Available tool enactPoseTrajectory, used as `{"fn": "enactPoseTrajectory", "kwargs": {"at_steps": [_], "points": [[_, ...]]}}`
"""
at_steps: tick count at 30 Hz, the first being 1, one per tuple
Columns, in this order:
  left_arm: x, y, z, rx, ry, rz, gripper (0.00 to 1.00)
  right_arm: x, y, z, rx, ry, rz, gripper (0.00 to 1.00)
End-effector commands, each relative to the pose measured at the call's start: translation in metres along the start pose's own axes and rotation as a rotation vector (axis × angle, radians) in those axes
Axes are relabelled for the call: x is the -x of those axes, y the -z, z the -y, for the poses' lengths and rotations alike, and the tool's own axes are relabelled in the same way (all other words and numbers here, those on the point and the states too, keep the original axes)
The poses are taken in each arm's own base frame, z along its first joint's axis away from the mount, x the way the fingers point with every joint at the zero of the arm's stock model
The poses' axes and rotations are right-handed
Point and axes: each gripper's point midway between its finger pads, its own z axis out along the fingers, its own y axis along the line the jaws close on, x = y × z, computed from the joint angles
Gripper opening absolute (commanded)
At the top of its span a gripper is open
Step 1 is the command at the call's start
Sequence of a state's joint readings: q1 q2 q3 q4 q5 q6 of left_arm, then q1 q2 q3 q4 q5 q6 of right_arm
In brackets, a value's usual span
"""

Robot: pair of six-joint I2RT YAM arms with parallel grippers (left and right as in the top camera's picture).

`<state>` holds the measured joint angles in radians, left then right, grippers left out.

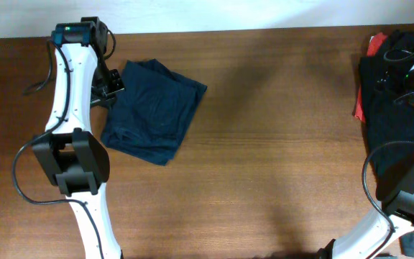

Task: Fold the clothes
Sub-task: 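Grasp the folded shorts with the left gripper and drag them left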

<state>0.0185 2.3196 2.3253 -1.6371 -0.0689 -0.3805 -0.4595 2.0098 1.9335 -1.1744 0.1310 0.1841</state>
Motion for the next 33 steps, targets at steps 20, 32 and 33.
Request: {"fn": "enactPoseTrajectory", "kwargs": {"at_steps": [20,32,33], "points": [[-0.036,-0.032,-0.012,0.024,-0.062,0.033,0.10,0.004,0.006,0.001,-0.006,-0.010,0.018,0.99],[0.037,-0.062,-0.030,-0.493,-0.393,0.193,0.99,0.004,0.006,0.001,-0.006,-0.010,0.018,0.99],[0.040,-0.071,-0.026,-0.501,-0.405,0.191,0.99,0.004,0.006,0.001,-0.006,-0.010,0.018,0.99]]}}
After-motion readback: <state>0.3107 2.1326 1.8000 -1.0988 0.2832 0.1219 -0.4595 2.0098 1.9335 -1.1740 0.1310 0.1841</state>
